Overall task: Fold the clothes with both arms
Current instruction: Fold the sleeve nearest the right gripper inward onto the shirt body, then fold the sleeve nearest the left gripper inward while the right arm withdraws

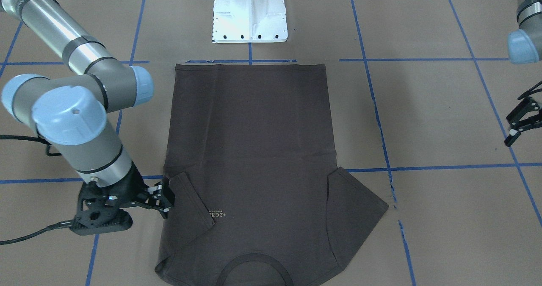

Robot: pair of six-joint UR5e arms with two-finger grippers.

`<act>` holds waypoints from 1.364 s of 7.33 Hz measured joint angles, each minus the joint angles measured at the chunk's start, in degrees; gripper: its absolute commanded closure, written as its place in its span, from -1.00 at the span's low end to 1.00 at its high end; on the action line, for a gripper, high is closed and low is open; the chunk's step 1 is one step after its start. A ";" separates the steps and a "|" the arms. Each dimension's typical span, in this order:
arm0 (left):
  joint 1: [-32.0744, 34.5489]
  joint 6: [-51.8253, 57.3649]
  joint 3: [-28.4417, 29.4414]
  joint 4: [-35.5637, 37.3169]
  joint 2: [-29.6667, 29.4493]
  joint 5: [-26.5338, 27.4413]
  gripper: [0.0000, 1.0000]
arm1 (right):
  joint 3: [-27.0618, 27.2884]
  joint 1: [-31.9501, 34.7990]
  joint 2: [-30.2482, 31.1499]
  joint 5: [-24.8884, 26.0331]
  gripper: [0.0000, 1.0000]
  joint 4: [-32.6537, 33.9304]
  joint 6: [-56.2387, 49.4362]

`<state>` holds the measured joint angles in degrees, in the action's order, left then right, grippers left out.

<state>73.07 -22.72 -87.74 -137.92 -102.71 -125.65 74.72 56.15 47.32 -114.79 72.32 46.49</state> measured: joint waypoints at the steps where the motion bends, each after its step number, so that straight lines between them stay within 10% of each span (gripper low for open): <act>1: -3.91 -8.12 3.10 -0.11 -4.04 2.77 -0.53 | 2.75 2.84 3.73 -2.89 -1.00 0.02 -4.51; 3: -11.58 -22.82 9.36 -1.11 -10.24 11.66 -0.14 | 5.29 6.08 8.59 -5.22 -1.00 -1.08 -9.28; 10: -23.70 -42.29 20.20 -5.77 -16.19 26.32 -0.13 | 5.48 6.73 10.23 -5.30 -1.00 -1.74 -9.95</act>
<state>49.37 -65.01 -67.54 -143.70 -118.90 -99.33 80.20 62.88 57.54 -120.09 70.58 36.54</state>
